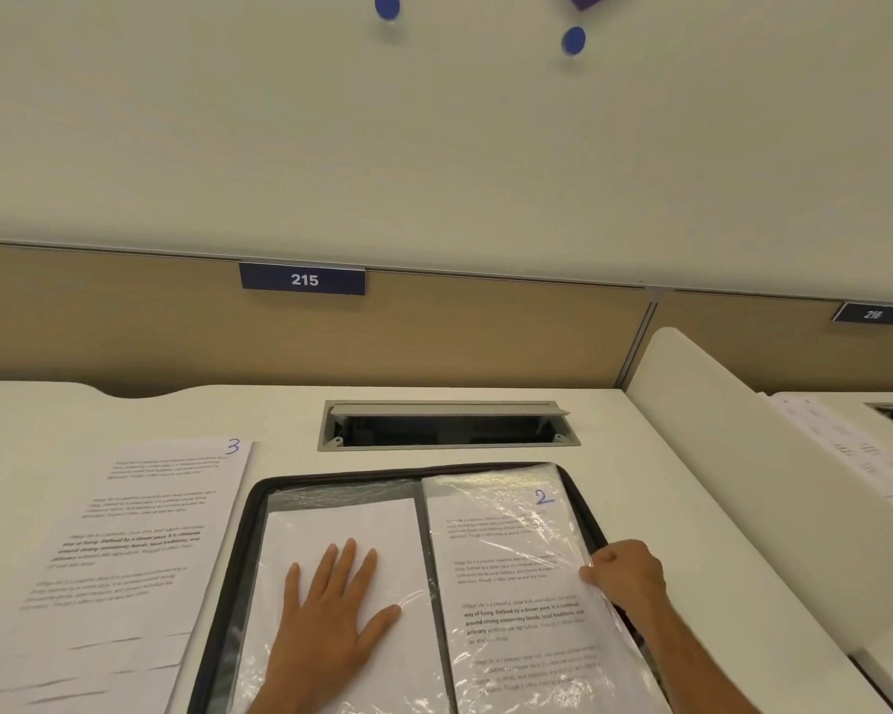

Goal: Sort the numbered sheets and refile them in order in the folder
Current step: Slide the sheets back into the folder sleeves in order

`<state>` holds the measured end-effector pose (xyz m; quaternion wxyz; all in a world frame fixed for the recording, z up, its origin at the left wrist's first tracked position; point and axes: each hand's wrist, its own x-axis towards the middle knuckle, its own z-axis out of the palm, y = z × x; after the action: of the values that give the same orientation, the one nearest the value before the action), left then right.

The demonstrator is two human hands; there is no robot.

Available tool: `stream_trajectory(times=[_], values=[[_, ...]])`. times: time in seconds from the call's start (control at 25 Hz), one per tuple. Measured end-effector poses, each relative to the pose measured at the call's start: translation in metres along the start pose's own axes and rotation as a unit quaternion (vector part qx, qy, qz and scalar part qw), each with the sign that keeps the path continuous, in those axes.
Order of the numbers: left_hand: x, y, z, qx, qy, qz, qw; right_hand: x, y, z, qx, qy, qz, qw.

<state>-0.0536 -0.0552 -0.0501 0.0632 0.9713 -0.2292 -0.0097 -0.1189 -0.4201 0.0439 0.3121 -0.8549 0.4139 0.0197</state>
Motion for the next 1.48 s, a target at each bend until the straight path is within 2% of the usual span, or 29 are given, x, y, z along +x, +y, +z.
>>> stream_trajectory(times=[0.16, 0.28, 0.4, 0.56, 0.64, 0.76, 0.88, 0.96, 1.08, 1.24, 1.32, 1.4, 1.48], values=[[0.002, 0.0, -0.004, -0.004, -0.017, 0.002, 1.0, -0.007, -0.005, -0.002, -0.022, 0.024, -0.027, 0.999], [0.001, 0.0, -0.001, -0.008, -0.014, -0.007, 1.0, -0.016, -0.014, -0.005, -0.033, 0.076, -0.042, 0.996], [0.001, 0.0, -0.002, -0.03, -0.034, -0.014, 0.999, -0.02, -0.022, -0.013, 0.016, 0.095, -0.05, 0.994], [0.0, 0.001, -0.002, -0.034, -0.049, -0.008, 0.998, -0.019, -0.032, -0.028, 0.184, 0.011, -0.013, 0.983], [-0.001, 0.002, -0.007, -0.043, -0.051, -0.025, 0.997, -0.021, -0.039, -0.034, 0.232, -0.054, 0.013, 0.971], [0.002, 0.003, -0.027, -0.076, -0.049, -0.045, 0.995, -0.033, -0.057, -0.041, 0.226, -0.139, 0.045, 0.963], [0.013, 0.016, -0.06, -0.133, -0.064, -0.07, 0.987, -0.049, -0.079, -0.048, 0.21, -0.159, 0.012, 0.965], [0.02, 0.032, -0.09, -0.255, -0.01, -0.085, 0.963, -0.065, -0.097, -0.05, 0.224, -0.171, -0.02, 0.959], [0.036, 0.058, -0.14, -0.433, 0.042, -0.086, 0.896, -0.09, -0.129, -0.047, 0.24, -0.18, -0.061, 0.952], [0.044, 0.074, -0.195, -0.597, 0.007, -0.12, 0.793, -0.128, -0.168, -0.025, 0.225, -0.17, -0.112, 0.953], [0.042, 0.069, -0.207, -0.647, -0.024, -0.138, 0.75, -0.147, -0.181, -0.011, 0.23, -0.196, -0.137, 0.943], [0.039, 0.059, -0.209, -0.65, -0.022, -0.147, 0.745, -0.159, -0.186, 0.007, 0.247, -0.235, -0.152, 0.928], [0.036, 0.042, -0.205, -0.618, 0.012, -0.169, 0.768, -0.164, -0.187, 0.026, 0.274, -0.269, -0.156, 0.91]])
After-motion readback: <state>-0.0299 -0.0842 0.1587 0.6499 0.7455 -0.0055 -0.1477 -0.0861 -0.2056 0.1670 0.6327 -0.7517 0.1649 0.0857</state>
